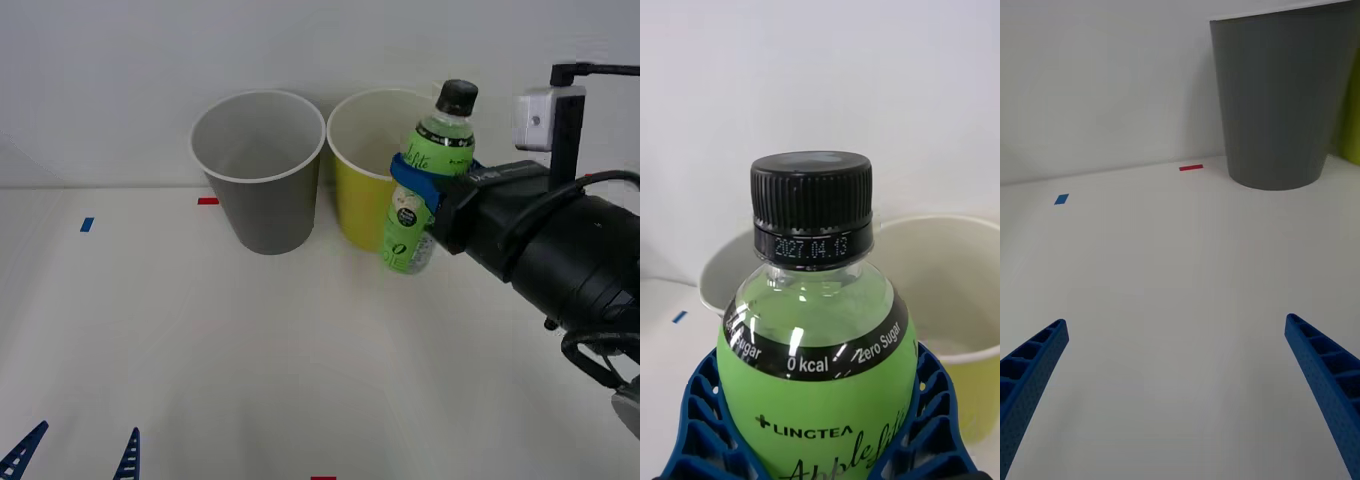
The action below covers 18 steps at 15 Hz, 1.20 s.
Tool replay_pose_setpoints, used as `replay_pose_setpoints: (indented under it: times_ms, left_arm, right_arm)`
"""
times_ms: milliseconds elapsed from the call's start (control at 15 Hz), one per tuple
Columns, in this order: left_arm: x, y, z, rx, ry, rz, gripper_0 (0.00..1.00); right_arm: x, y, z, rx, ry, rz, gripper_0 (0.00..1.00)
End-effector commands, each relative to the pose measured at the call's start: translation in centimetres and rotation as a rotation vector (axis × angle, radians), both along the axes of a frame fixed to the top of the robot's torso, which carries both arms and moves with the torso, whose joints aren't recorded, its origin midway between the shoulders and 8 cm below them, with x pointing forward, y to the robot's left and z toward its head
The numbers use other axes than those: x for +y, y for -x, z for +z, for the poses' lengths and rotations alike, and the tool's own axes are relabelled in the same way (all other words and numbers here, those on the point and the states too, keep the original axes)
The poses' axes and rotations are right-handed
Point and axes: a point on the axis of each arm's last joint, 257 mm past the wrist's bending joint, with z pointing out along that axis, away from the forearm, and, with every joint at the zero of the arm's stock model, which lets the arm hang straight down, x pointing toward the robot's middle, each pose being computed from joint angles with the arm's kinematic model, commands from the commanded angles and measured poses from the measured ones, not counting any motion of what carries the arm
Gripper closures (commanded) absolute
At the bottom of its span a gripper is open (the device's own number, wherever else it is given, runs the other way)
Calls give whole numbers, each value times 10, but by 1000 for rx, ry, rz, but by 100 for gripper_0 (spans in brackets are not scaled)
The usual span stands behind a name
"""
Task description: Put cans in the gray bin and PET bottles in the light green bin.
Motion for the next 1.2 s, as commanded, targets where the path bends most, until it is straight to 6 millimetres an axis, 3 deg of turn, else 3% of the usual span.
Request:
replay_pose_setpoints:
  times_ms: [67,333,933,1200]
  left_arm:
    - [0,0,0,0,0,0,0]
    - [0,0,0,0,0,0,0]
    - [0,0,0,0,0,0,0]
    - [0,0,0,0,0,0,0]
  right_arm:
    - [2,-9,66,-67,-62,73,100]
    - [-6,-48,92,-97,-66,40,100]
    - [-12,-131,101,-191,-31,-11,100]
    - [-14,-161,91,-228,13,-44,100]
